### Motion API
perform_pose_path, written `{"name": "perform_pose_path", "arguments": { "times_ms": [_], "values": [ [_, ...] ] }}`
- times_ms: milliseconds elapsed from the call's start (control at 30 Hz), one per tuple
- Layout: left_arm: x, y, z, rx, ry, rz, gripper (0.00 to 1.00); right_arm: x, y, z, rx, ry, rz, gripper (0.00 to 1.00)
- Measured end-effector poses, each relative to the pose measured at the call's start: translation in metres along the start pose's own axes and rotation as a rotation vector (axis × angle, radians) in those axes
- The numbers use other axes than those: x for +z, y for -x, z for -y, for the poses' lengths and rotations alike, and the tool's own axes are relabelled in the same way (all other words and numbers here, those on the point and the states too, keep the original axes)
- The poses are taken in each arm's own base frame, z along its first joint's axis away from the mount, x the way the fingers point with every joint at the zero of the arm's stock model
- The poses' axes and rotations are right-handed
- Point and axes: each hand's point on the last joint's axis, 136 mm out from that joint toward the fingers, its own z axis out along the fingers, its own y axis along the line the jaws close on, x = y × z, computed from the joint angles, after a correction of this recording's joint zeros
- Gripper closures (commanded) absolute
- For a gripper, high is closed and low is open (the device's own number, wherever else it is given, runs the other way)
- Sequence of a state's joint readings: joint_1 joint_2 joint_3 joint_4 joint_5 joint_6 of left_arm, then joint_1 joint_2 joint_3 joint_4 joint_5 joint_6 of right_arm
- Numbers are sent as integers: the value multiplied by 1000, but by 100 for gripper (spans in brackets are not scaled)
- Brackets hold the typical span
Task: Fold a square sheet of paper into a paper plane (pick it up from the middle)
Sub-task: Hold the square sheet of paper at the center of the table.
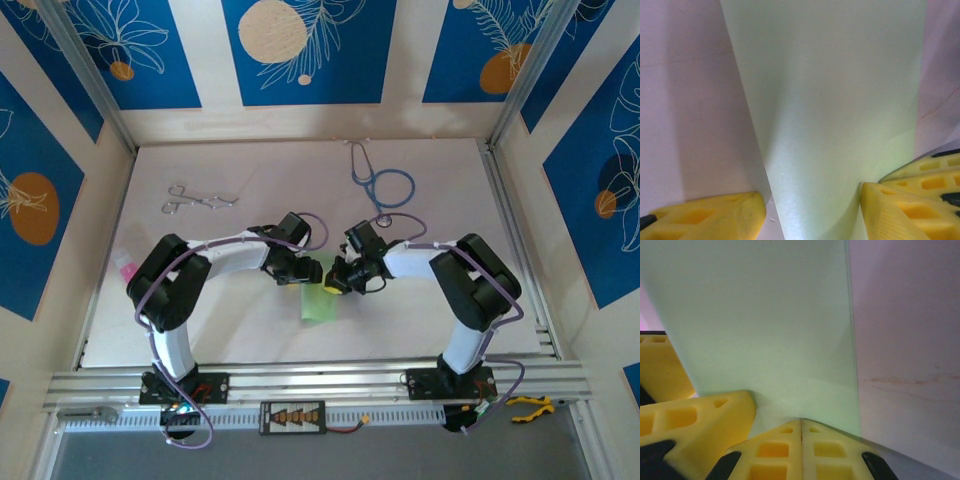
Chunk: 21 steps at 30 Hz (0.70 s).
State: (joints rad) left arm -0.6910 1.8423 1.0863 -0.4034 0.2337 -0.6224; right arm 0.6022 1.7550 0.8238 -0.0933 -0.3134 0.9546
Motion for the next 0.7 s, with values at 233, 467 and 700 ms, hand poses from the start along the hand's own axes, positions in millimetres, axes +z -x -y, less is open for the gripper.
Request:
{"name": "perform_pose_path", "arguments": {
  "times_ms": [233,467,700],
  "values": [
    [0,0,0,-6,-6,6,37,1,1,2,-52,-49,18,100],
    [-8,3,6,-25,-43,45,32,-2,4,5,-129,-80,22,100],
    [-21,5,1,-44,-31,107,31,-13,16,15,-155,-118,22,100]
  ]
}}
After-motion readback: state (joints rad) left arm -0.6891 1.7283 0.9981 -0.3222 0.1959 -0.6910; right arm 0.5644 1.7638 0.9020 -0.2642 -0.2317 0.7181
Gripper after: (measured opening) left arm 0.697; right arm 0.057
